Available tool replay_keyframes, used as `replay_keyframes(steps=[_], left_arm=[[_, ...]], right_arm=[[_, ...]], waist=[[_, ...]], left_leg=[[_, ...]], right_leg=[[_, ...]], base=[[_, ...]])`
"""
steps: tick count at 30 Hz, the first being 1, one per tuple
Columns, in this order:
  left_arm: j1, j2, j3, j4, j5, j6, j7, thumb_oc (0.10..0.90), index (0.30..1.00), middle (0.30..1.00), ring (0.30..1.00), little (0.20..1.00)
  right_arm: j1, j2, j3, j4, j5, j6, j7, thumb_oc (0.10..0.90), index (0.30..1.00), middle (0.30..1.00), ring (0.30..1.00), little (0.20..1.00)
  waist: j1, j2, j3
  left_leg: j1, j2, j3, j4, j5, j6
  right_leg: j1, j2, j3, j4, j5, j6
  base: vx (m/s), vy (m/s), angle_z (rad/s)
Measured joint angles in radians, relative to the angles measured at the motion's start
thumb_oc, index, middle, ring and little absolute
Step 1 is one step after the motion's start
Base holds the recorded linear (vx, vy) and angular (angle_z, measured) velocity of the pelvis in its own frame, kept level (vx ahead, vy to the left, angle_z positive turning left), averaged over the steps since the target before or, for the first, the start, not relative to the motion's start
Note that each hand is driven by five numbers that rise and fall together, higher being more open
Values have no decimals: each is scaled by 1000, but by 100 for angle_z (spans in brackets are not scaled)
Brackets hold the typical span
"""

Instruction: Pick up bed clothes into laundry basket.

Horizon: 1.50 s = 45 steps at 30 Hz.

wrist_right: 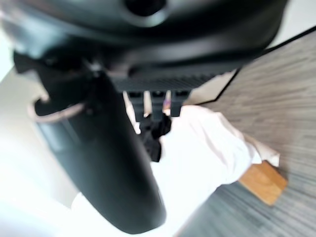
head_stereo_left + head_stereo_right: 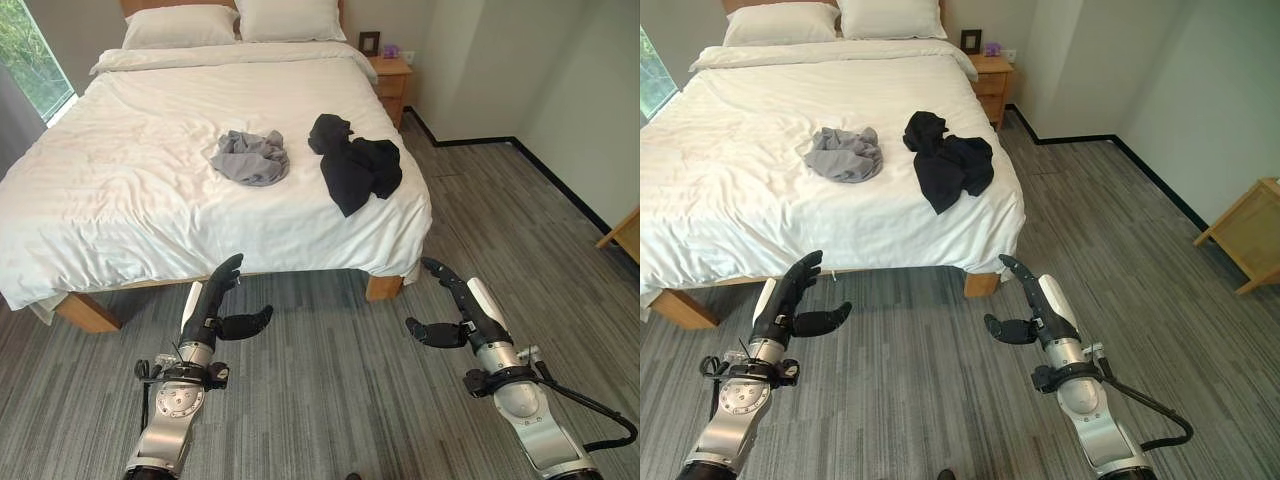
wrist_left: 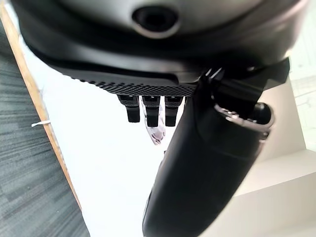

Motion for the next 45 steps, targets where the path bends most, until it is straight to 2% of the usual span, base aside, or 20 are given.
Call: replay_keyframes(steps=[7,9,10,12,13,16,17,20,22,24,25,28,30,31,33,35,38,39,42,45], left_arm=[[63,-1,17,-29,47,8,11,800,900,900,900,900],[49,-8,15,-22,48,26,28,800,900,900,900,900],[49,-6,18,-21,48,38,35,800,900,900,900,900],[52,-9,24,-18,49,54,46,800,900,900,900,900],[60,-8,37,-22,58,54,52,800,900,900,900,900],[62,-4,53,-20,70,54,65,800,900,900,900,900],[62,3,56,-17,77,54,67,800,900,900,900,900],[89,-2,55,-19,108,54,61,800,900,900,900,900],[106,-26,58,-17,105,54,58,800,900,900,900,900],[107,-57,55,-19,75,53,58,800,900,900,900,900],[116,-63,54,-20,66,52,57,800,900,900,900,900],[92,-59,25,-23,56,50,58,800,900,900,900,900],[89,-61,23,-29,57,46,57,800,900,900,900,900],[88,-60,22,-29,58,46,55,800,900,900,900,900],[84,-53,13,-21,67,46,35,800,900,900,900,900],[95,-53,8,-19,67,47,25,800,900,900,900,900],[105,-61,-16,-15,68,47,18,800,900,900,900,900],[114,-64,-19,-14,68,47,15,800,900,900,900,900],[107,-57,1,-15,68,59,10,800,900,900,900,900],[92,-3,-4,-19,68,70,-4,800,900,900,900,900]], right_arm=[[14,2,-16,2,-24,1,0,800,900,900,900,900],[-9,3,-32,3,-25,5,0,800,900,900,900,900],[-5,4,-33,3,-25,7,-1,800,900,900,900,900],[6,4,-33,3,-25,9,-1,800,900,900,900,900],[10,10,-35,0,-25,9,-1,800,900,900,900,900],[23,23,-39,-3,-25,10,-3,800,900,900,900,900],[47,36,-42,-2,-25,15,-4,800,900,900,900,900],[73,48,-42,5,-25,25,-3,800,900,900,900,900],[75,53,-55,16,-22,25,-4,800,900,900,900,900],[69,47,-88,8,-19,24,-5,800,900,900,900,900],[57,45,-94,10,-19,25,-6,800,900,900,900,900],[33,36,-136,4,-18,24,-19,800,900,900,900,900],[7,37,-136,6,-12,27,-27,800,900,900,900,900],[-1,36,-124,8,-12,27,-26,800,900,900,900,900],[5,38,-91,48,-13,33,-25,800,900,900,900,900],[6,34,-84,65,-13,35,-23,800,900,900,900,900],[21,0,-82,67,-14,44,-23,800,900,900,900,900],[33,-17,-82,65,-13,49,-21,800,900,900,900,900],[56,-14,-76,34,-35,53,-17,800,900,900,900,900],[75,4,-71,-37,-84,54,-14,800,900,900,900,900]], waist=[[2,-10,27],[12,31,98],[2,35,122],[-4,28,135],[1,20,146],[4,10,159],[-4,2,160],[-1,22,165],[12,8,176],[48,-20,191],[53,-24,192],[66,-51,214],[70,-62,219],[73,-57,217],[67,-39,213],[47,-31,207],[24,-7,184],[26,-5,162],[20,-59,137],[24,-75,117]], left_leg=[[-24,2,10,2,3,7],[-15,34,30,6,7,20],[-7,38,28,6,-4,37],[-3,26,28,6,-4,45],[-5,18,37,4,-18,41],[-20,20,31,5,-24,27],[-29,28,1,6,-21,9],[10,86,-7,21,-41,-51],[-72,119,8,275,-70,-113],[-319,172,-4,774,-29,-176],[-378,176,-27,873,-9,-209],[-540,175,60,1118,-23,-184],[-563,158,140,972,-41,-153],[-523,176,249,724,-38,-145],[-443,185,341,274,-18,-137],[-377,148,320,53,-6,-119],[-346,123,278,35,33,-36],[-329,123,301,50,129,16],[-306,75,322,108,150,50],[-191,38,297,28,109,87]], right_leg=[[-47,0,5,37,2,7],[-163,9,-2,268,-34,75],[-236,-8,-6,410,-79,128],[-290,-63,-44,503,-106,158],[-322,-120,-77,475,-110,156],[-337,-168,-120,330,-103,149],[-307,-176,-139,165,-48,136],[-214,-118,-171,86,58,86],[-155,-91,-184,69,47,8],[-122,-95,-185,74,34,-48],[-110,-91,-178,84,15,-64],[-49,-85,-167,58,-16,-79],[-16,-71,-147,36,-34,-75],[22,-44,-143,0,-37,-69],[107,7,-149,1,-97,-8],[161,4,-138,1,-129,36],[232,-14,-120,1,-161,70],[266,-38,-87,1,-180,99],[262,-109,-84,75,-177,105],[137,-170,-102,453,-93,177]], base=[[-19,69,-8],[68,18,-31],[135,-45,-3],[185,-116,-4],[250,-194,-11],[239,-175,5],[404,-288,36],[229,-234,29],[215,-375,13],[166,-183,-9],[208,-176,-25],[217,-39,-17],[482,88,-41],[571,198,-47],[690,380,-43],[531,276,-17],[510,221,-14],[724,371,-33],[424,268,-9],[296,296,8]])
